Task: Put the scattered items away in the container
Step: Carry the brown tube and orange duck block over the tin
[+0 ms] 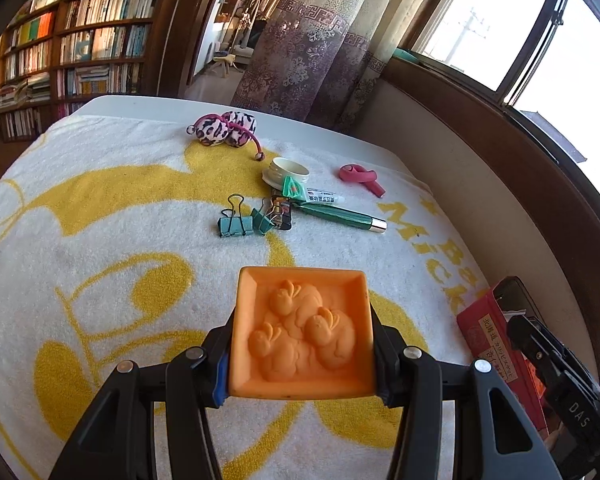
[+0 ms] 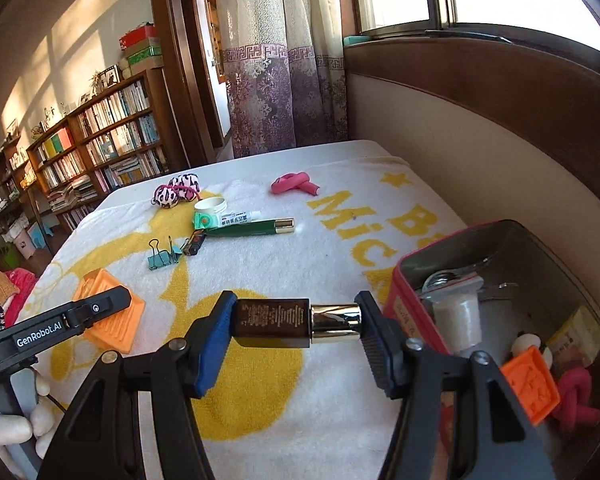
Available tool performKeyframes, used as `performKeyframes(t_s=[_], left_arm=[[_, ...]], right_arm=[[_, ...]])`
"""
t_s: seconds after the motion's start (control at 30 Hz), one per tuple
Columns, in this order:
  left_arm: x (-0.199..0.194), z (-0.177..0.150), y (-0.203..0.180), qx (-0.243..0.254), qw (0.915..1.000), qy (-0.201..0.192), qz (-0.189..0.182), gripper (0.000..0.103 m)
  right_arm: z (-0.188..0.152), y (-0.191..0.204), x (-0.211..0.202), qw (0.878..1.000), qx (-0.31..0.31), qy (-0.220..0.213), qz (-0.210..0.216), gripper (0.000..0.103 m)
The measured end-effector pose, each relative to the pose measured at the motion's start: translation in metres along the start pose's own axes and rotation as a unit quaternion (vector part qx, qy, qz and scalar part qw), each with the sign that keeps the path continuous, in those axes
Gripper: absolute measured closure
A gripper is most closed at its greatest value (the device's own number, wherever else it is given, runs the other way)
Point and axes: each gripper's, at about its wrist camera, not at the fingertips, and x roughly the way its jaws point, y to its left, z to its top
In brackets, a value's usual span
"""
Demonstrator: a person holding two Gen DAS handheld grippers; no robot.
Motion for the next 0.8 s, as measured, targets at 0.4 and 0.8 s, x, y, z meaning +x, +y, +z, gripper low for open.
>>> performKeyframes(t_s=[0.4, 0.8], left_arm=[[0.004, -0.008, -0.113, 0.103, 0.9932, 0.012, -0.053, 0.049], [0.026, -0.019, -0.231, 0.192, 0.975, 0.04, -0.105, 0.049]], right_arm=[[-0.028, -0.133, -0.086, 0.991, 0.082, -0.05, -0.091, 0.039], [-0.047, -0.169, -0.089, 0.992, 0.095, -0.041, -0.075, 0.039]])
